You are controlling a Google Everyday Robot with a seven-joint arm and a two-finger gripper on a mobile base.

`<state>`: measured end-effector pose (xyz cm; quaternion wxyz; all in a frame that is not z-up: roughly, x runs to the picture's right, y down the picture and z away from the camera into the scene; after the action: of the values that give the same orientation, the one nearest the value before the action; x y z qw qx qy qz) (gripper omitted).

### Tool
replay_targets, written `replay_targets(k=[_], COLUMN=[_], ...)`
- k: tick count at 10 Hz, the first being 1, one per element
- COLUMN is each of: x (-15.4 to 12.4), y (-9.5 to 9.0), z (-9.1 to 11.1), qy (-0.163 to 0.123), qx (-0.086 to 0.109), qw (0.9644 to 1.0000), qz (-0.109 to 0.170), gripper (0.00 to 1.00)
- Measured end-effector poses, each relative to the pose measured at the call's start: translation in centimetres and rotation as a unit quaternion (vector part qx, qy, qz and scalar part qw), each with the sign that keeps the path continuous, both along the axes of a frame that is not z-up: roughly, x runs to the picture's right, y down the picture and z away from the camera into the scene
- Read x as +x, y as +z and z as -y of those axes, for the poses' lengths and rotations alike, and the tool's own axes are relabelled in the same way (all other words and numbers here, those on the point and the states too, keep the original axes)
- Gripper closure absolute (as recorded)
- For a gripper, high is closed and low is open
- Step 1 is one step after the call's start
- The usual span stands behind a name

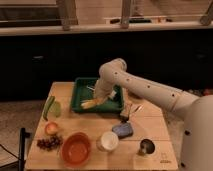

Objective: Place banana in table surface

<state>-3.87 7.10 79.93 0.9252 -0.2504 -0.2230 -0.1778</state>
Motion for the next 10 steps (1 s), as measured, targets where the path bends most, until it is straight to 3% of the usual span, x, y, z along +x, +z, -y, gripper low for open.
replay_targets(k=[5, 10], x=[-0.5, -0.9], y=[-1.3, -0.7], z=[-2.9, -5.7], qy=[-0.060, -0.095], qx=[0.000, -0.016], qw=[0.9980, 0.9948], qz=[0.022, 0.032], gripper=[1.00, 1.00])
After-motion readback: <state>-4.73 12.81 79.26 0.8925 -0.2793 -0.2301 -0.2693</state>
